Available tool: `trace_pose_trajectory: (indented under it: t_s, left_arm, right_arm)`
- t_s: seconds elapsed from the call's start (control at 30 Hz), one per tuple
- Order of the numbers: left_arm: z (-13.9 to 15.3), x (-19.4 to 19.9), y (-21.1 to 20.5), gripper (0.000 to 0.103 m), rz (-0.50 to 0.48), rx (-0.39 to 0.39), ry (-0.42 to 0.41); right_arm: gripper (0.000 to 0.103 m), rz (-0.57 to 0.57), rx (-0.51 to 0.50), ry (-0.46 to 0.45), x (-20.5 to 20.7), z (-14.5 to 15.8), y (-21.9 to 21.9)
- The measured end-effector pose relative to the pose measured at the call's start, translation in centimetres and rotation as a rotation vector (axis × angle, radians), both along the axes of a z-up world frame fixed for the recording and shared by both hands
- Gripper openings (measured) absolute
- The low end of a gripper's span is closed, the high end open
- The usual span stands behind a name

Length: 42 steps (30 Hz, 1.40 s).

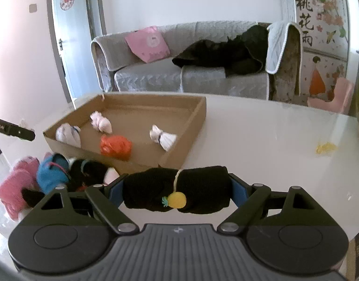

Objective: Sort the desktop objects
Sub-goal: 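Lower the white-green roll into the tray while the right carries the black roll over it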

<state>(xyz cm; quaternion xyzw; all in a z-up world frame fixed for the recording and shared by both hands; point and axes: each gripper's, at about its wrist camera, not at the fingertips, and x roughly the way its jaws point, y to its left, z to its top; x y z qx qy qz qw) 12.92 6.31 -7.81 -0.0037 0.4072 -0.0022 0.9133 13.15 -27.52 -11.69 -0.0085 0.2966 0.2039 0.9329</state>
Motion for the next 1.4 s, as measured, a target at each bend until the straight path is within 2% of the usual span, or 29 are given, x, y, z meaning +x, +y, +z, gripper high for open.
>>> trace_pose_trajectory:
  t_s: [0.17, 0.4, 0.63, 1.0, 1.4]
  left_arm:
    - [1.8, -0.9, -1.4, 0.073, -0.045, 0.069, -0.066]
    - [4.2, -1.6, -2.1, 0.074, -0.071, 0.096, -0.146]
    - [6.0, -0.9, -1.4, 0.074, -0.068, 0.081, -0.187]
    - [7.2, 2.0, -1.7, 0.074, -0.095, 0.089, -0.231]
    - [4.3, 4.5, -2.7, 0.075, -0.167, 0.100, -0.229]
  right_arm:
    - [0.084, 0.015, 0.008, -0.035, -0.2, 2.5, 1.0]
    - [0.084, 0.043, 0.021, -0.100, -0.6, 6.0, 2.3]
    - [0.084, 0.055, 0.061, -0.144, 0.5, 8.7, 2.9]
    - [0.084, 0.066, 0.091, -0.139, 3.2, 9.5, 3.8]
    - [0.085, 0.058, 0.176, -0.064, 5.8, 8.7, 4.4]
